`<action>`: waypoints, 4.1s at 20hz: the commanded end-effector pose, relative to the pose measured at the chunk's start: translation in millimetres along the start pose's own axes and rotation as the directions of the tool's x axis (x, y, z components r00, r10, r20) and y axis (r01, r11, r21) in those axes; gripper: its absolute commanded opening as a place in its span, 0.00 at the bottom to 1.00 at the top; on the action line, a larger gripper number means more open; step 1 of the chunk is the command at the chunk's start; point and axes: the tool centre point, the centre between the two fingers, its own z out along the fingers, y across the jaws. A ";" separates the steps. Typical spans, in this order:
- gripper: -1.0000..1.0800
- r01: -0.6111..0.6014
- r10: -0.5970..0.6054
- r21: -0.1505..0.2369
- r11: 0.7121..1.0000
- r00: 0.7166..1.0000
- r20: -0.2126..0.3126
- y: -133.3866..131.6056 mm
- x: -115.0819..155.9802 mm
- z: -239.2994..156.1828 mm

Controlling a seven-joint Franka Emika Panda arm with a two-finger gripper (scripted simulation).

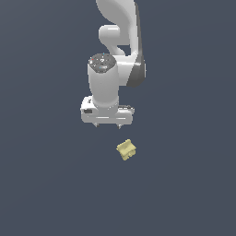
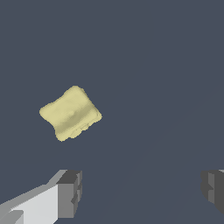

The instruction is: Pick up the object and move it to a goal position.

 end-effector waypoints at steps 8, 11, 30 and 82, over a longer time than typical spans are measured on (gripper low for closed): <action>0.96 0.046 -0.045 0.013 0.999 0.999 -0.024 -19.0 8.4 -5.7; 0.96 0.056 -0.056 0.019 0.998 0.998 -0.034 -25.7 10.9 -9.1; 0.96 0.293 -0.293 0.006 0.956 0.956 -0.020 -51.5 27.9 28.1; 0.00 0.580 -0.580 0.012 0.815 0.815 -0.007 -90.5 44.4 128.5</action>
